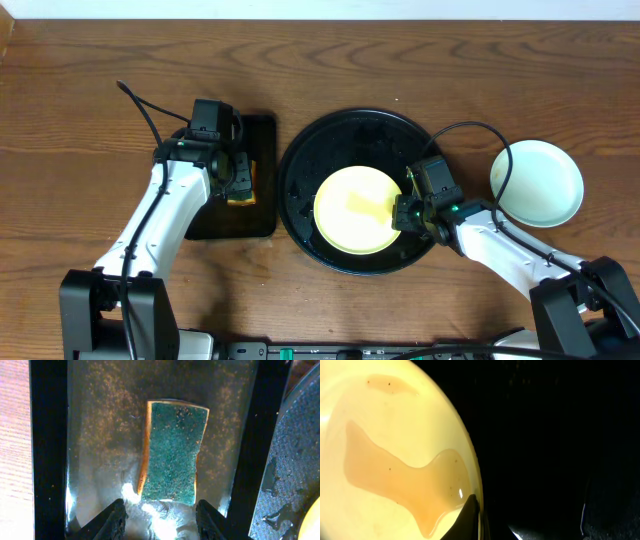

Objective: Clean dirty plates on tray and stack at the side
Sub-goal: 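Grip the yellow plate rim with the right gripper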

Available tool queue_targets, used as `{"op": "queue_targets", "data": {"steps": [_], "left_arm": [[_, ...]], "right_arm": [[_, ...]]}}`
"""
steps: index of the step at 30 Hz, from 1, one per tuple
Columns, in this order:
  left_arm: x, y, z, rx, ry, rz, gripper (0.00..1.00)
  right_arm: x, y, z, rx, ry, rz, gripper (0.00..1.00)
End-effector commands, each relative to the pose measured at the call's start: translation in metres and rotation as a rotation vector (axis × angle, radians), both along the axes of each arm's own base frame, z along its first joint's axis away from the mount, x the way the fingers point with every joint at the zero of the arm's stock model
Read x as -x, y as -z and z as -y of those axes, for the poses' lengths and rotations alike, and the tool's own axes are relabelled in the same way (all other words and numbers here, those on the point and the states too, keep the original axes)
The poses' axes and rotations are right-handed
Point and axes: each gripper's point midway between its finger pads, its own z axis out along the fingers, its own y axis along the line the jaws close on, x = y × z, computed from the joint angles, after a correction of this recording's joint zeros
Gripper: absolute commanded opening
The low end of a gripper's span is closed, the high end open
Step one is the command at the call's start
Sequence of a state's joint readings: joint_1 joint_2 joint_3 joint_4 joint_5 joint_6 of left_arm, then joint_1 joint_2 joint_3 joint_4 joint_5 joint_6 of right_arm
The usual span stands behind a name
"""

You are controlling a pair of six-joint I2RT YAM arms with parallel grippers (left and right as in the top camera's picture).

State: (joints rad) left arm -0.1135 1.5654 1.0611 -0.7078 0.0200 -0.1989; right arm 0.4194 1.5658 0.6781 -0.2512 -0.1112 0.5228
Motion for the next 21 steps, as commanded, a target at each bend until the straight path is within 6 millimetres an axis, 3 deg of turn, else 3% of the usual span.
{"op": "queue_targets", "data": {"steps": [1, 6, 11, 14, 21], "left_arm": [[0.002, 0.0, 0.0, -0.001, -0.005, -0.013, 0.47], [0.003, 0.0, 0.0, -0.001, -0.005, -0.016, 0.47], [0.003, 0.0, 0.0, -0.002, -0.005, -0.015, 0.47], [0.003, 0.0, 0.0, -0.002, -0.005, -0.015, 0.47], [0.003, 0.0, 0.0, -0.002, -0.005, -0.015, 0.47]], "right_arm": [[-0.008, -0.011, -0.002, -0.022, -0.023, 0.039, 0.01], [-0.031, -0.056, 0.012, 0.044, -0.044, 0.187, 0.01], [-0.033, -0.085, 0.028, 0.149, -0.078, 0.272, 0.01], [-0.032, -0.091, 0.025, 0.127, -0.085, 0.283, 0.01], [-0.024, -0.072, 0.018, 0.084, -0.079, 0.198, 0.19]]}}
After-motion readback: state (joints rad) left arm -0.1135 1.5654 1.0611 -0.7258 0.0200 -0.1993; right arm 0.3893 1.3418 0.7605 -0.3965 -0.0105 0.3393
